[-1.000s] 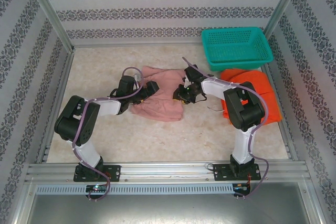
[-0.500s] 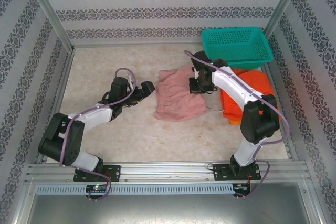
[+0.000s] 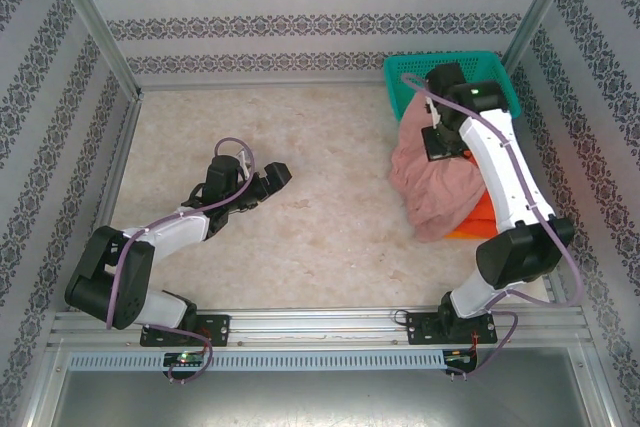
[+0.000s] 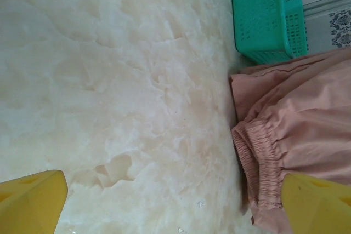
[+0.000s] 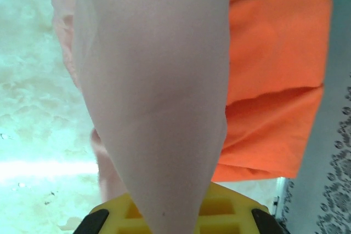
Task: Fold and stack the shorts
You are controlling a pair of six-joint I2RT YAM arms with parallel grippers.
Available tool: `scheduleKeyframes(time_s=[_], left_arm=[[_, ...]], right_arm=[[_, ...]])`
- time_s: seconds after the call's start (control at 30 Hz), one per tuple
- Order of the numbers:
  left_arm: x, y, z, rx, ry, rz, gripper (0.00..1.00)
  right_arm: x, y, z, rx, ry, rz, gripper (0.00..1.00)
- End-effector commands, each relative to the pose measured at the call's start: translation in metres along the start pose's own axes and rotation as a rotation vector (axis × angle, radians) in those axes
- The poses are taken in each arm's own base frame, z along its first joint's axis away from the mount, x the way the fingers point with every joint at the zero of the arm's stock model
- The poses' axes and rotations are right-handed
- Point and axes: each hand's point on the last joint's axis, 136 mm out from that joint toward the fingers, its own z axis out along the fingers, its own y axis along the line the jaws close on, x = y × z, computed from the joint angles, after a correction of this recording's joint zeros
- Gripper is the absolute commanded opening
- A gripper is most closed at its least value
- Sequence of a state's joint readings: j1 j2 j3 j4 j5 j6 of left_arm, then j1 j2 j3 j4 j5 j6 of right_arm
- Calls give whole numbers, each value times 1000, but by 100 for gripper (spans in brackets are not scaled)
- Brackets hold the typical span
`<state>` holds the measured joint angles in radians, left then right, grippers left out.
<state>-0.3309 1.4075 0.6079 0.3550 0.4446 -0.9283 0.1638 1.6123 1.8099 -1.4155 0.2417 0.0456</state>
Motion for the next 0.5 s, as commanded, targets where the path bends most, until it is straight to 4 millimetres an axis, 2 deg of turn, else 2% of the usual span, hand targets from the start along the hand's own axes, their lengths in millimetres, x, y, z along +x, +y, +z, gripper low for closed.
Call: scheduleKeyframes(time_s=[0.0,0.1,0.23,0.37,0.47], left_arm=[[-6,-3,0,36,-17,-11,100],[-8,-3,0,37,-22,-13,100],[-10,-2,0,38,-29,-16,100],[-10,0,2,37,-25,-24,100],[-9,1,2,37,-22,-28,100]], right_arm=[[7,-27,-33,42,-38,22,0],[4,-42,-45,54,-74,55,0],[2,-58,-52,80,-93,80,0],[3,-79,-43,133,-72,105,0],[4,-98,-27,179,-49,125,0]])
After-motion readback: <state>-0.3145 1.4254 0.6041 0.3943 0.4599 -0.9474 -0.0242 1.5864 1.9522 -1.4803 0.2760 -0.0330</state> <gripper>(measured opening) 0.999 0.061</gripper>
